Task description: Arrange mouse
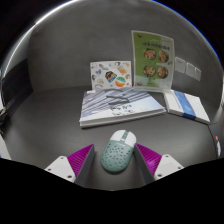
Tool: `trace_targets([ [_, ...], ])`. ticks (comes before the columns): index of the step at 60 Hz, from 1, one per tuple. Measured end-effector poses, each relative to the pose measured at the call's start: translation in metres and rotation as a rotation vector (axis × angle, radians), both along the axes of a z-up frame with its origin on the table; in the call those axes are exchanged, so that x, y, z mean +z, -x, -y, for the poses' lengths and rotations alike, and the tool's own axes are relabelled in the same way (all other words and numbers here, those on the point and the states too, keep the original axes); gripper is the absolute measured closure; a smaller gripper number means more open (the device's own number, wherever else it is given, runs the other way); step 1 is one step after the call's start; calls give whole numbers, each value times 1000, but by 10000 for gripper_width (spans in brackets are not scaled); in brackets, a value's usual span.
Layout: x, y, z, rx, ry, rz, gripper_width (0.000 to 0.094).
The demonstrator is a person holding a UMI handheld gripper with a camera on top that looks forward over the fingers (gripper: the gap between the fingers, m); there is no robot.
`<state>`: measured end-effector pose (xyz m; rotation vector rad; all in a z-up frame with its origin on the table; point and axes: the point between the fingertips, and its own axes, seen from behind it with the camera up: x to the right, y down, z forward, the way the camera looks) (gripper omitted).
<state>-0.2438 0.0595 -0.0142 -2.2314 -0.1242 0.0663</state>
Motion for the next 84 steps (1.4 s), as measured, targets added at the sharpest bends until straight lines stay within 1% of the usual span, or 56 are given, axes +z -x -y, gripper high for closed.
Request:
trace_targets([
  [5,0,3,-9,-7,13,5,100],
  [8,-1,4,-11,-6,22,5,136],
  [13,-1,6,-12,1,15,-1,384],
  [14,-1,6,-12,-2,11,-6,385],
  [17,0,5,-13,-16,-4,-22,444],
  [19,1,5,-13,-10,-15,-15,455],
  [20,1,6,-13,-5,-21,-12,480],
  [23,2,7,-11,1,-27,-7,493],
  [27,11,18,-3,61,-29,-11,500],
  [31,49,20,2,119,-102,-14,499],
  [33,76,10,0,126,-155,-10,498],
  [37,140,-32,-4,125,-268,15,500],
  [40,183,-83,-4,101,-346,54,499],
  [44,228,-178,-5,36,-435,140,502],
  [46,243,-231,-2,-8,-456,179,504],
  [49,252,-310,1,-68,-473,222,502],
  [53,245,-404,3,-129,-461,241,505],
  [55,231,-443,2,-148,-441,221,505],
  [59,177,-511,-4,-166,-355,149,506],
  [62,134,-556,-5,-185,-268,103,504],
  [65,98,-587,-1,-180,-200,87,504],
  [69,63,-607,5,-148,-131,50,502],
  [75,27,-608,10,-71,-65,20,501],
  [79,13,-613,15,-37,-35,28,494],
  [81,15,-610,15,-27,-56,10,494],
  [84,12,-609,18,-21,-47,-23,472],
])
